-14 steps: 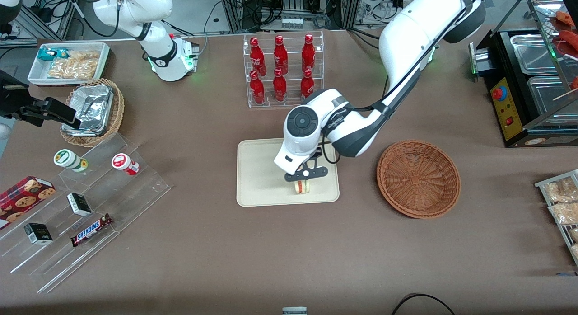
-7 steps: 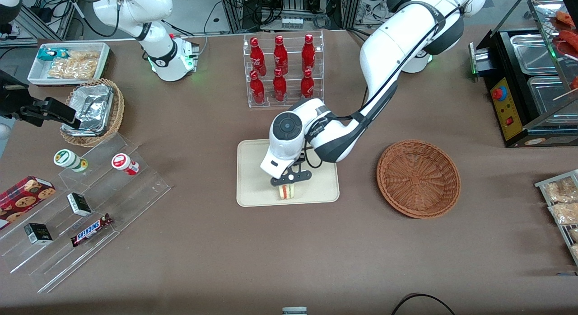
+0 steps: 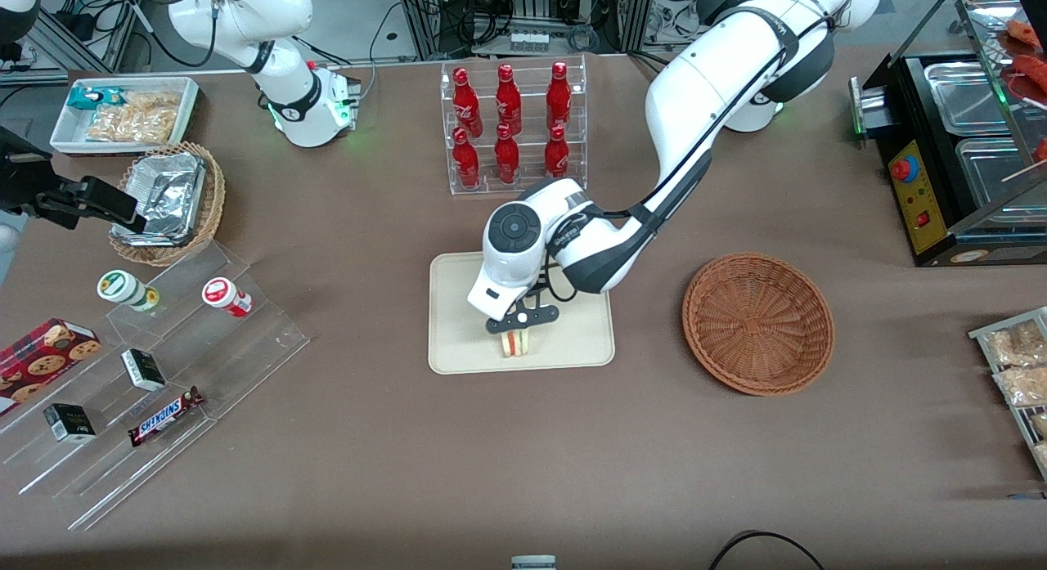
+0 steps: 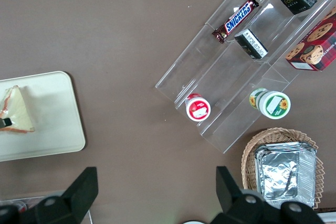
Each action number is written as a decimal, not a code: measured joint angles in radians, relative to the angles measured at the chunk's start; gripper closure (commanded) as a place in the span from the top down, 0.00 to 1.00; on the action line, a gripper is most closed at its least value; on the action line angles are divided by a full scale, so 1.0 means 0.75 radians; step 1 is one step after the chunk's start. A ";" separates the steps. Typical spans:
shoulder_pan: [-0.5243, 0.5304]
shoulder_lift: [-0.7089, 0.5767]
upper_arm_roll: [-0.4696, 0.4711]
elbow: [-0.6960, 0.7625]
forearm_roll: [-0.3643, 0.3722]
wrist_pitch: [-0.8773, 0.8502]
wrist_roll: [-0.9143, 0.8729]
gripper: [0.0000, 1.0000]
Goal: Place sandwich from basket to tray
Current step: 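Lower the held sandwich onto the tray centre, then open the left gripper to release the sandwich upright on the tray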
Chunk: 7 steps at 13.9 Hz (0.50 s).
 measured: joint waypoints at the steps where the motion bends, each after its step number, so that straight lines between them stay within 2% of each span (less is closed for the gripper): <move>1: -0.004 0.000 0.000 0.001 0.000 -0.001 -0.002 0.04; 7: -0.015 0.002 -0.001 -0.013 0.000 -0.006 -0.002 0.06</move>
